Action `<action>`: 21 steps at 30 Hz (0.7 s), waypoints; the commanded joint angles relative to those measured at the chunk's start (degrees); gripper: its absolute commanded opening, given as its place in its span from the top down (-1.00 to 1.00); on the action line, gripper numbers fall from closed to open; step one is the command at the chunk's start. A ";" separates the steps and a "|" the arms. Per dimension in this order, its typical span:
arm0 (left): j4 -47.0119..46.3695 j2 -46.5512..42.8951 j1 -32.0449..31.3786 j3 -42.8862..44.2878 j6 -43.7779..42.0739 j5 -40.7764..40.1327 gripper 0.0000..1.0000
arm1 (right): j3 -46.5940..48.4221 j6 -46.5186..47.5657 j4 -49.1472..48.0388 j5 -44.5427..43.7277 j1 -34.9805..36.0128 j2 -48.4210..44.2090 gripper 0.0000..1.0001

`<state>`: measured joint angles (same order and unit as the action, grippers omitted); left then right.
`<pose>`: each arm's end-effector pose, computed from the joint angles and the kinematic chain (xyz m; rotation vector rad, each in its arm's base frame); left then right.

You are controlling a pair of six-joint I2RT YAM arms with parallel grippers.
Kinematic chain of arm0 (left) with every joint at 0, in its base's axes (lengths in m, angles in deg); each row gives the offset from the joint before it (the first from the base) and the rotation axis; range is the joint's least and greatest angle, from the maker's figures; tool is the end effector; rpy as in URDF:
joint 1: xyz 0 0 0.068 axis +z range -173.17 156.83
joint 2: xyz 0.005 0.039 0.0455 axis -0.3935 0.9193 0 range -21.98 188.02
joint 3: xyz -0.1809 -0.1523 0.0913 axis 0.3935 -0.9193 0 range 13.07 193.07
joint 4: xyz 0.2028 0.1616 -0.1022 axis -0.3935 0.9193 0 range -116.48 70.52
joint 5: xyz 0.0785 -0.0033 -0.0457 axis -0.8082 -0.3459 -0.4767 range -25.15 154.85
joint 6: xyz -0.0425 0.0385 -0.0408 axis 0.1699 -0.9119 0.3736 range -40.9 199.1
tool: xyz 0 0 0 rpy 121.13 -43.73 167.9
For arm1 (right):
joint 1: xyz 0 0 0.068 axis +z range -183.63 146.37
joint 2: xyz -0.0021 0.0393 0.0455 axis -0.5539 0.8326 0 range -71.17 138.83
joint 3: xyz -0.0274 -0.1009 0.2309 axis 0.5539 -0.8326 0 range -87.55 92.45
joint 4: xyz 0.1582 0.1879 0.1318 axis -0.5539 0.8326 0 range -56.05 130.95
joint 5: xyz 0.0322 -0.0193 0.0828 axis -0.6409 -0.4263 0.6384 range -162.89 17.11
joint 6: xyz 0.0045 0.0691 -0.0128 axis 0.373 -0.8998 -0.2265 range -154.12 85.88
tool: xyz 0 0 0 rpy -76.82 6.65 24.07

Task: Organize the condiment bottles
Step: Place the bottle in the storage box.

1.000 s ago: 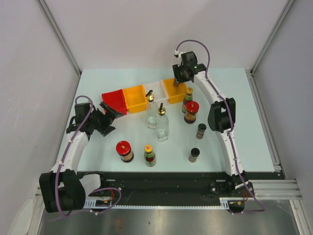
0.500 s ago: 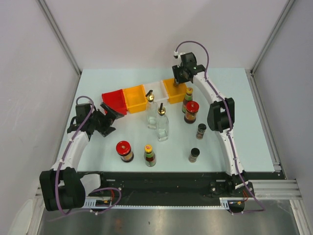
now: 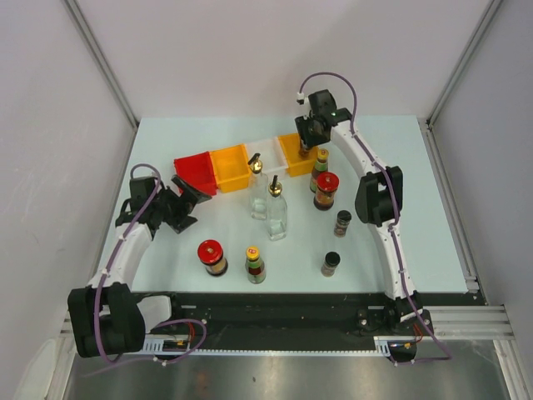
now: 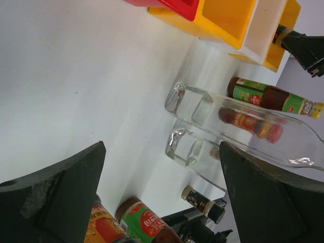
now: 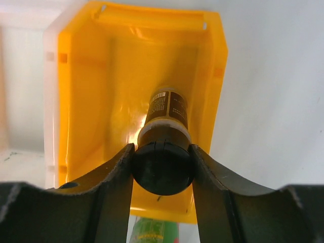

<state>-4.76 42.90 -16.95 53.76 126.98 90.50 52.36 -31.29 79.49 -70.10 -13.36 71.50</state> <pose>0.2699 0.0043 0.1907 -0.9081 2.2726 -0.8695 0.5313 0.1992 0.2103 -0.5071 2.3683 0.1981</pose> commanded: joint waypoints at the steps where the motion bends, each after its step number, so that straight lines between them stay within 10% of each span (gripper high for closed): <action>1: -1.76 -0.11 -0.33 -1.22 -1.56 -0.07 -0.99 | 0.18 2.09 5.78 0.20 -0.58 -5.38 1.00; 21: -2.29 -0.55 -0.24 -2.81 -1.56 -0.07 -0.99 | -7.28 0.16 12.65 4.42 -2.08 -12.50 1.00</action>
<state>-5.09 42.90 -16.95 51.31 126.58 90.48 46.16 -30.92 90.13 -66.63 -14.98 64.20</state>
